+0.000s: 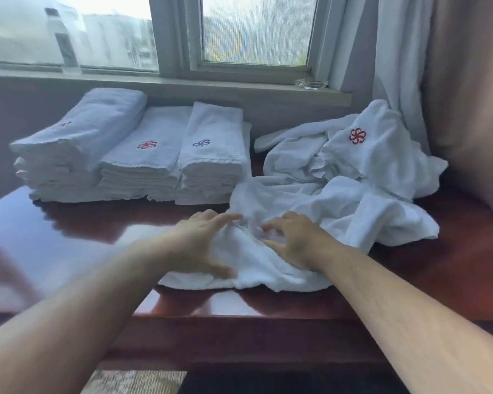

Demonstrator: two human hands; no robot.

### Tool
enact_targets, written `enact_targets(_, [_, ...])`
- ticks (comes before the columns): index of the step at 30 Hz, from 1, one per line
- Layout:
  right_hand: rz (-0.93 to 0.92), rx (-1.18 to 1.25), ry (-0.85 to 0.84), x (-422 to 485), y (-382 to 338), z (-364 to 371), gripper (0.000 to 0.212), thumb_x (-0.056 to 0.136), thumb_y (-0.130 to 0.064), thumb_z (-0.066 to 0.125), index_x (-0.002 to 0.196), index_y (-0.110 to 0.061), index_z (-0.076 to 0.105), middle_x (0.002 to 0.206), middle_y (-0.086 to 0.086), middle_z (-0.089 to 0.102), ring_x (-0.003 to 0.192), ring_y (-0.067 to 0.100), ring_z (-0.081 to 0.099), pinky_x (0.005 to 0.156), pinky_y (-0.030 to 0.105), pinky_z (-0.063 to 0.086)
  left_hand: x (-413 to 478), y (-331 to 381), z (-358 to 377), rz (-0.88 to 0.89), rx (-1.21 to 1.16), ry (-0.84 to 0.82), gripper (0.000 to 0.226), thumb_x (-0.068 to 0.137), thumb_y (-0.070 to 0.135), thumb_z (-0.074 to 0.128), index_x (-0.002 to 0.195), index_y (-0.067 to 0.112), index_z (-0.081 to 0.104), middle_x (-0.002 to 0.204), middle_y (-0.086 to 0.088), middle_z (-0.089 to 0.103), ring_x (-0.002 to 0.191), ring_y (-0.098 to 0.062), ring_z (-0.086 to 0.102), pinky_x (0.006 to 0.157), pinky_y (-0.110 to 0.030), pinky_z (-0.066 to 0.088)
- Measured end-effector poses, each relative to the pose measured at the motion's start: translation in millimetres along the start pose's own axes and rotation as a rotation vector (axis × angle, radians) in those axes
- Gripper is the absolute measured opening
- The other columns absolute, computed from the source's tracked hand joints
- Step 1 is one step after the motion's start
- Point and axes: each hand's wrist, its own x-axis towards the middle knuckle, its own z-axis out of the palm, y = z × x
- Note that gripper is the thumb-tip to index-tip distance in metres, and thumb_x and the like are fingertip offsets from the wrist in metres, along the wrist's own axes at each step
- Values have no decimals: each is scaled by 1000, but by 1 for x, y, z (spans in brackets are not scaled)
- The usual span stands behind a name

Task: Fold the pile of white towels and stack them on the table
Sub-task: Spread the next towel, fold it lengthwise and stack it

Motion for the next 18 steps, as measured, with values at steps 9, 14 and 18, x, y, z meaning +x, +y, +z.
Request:
enact_targets(9, [220, -208, 152, 15, -13, 8, 22, 100, -23, 40, 81, -21, 52, 84, 0, 60, 69, 19, 52, 54, 31, 34, -7, -6, 1, 27, 220, 484, 35, 81, 33, 73, 115, 29, 64, 102, 6, 66, 95, -28, 65, 77, -39, 51])
enact_targets(14, [313, -201, 133, 25, -21, -2, 23, 93, -12, 39, 73, -23, 39, 74, -3, 45, 62, 15, 41, 58, 32, 34, -39, -15, -15, 27, 33, 140, 46, 78, 66, 48, 123, 54, 52, 76, 16, 61, 89, -2, 52, 92, -21, 35])
enact_targets(18, [308, -206, 122, 24, -23, -3, 18, 90, -12, 38, 76, -21, 44, 81, 1, 51, 67, 17, 45, 64, 35, 38, -39, -24, -31, -192, -489, 21, 36, 88, 66, 42, 114, 51, 63, 79, 11, 71, 61, -10, 62, 62, -21, 47])
